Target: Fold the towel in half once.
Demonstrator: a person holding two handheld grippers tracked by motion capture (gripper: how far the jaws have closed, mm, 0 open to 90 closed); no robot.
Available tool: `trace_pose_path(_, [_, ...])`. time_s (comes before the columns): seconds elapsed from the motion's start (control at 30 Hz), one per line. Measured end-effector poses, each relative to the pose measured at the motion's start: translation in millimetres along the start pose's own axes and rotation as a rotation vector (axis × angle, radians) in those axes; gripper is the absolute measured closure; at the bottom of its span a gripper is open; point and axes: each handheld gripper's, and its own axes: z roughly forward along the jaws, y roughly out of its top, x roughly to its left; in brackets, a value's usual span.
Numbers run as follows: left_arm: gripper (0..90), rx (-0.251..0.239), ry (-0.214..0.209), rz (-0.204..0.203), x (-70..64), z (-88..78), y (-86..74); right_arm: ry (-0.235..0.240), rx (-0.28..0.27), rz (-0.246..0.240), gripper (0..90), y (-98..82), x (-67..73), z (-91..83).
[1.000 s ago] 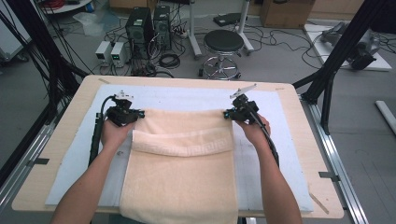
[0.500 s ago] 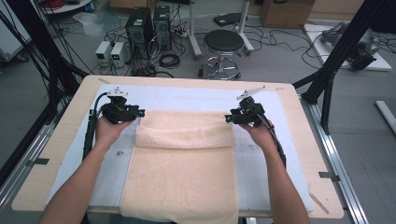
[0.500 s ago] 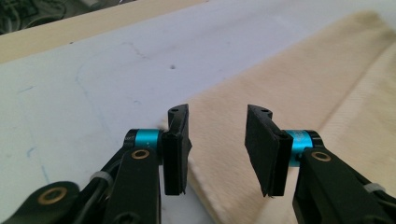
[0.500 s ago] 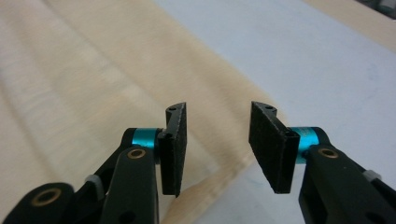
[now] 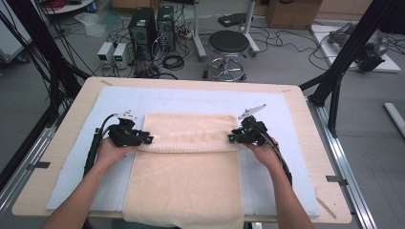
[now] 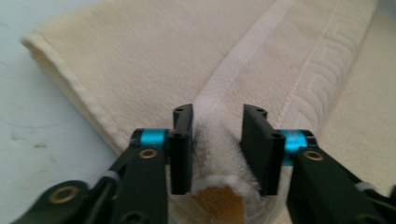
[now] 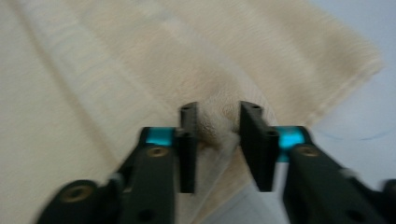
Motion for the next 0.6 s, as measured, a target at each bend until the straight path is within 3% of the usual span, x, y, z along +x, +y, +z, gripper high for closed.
trace_pose_path(0.07, [79.8,0.007,-0.004,0.017,-2.3,1.7,0.7,0.018,0.004,-0.024,80.1,-1.0,3.3,1.3])
trace_pose_path(0.13, [82.3,-0.003,0.011,0.026,-5.2,1.1,1.9,0.029,-0.009,-0.03,82.4,-0.3,6.2,-0.8])
trace_pose_path(0.4, [83.9,-0.112,0.039,0.042,-17.5,-25.8,5.4,0.042,-0.084,-0.079,84.0,4.5,20.6,-24.7])
trace_pose_path(0.6, [83.9,-0.192,0.049,0.127,-46.5,-55.2,2.8,0.049,-0.166,-0.148,84.1,6.3,48.6,-58.5])
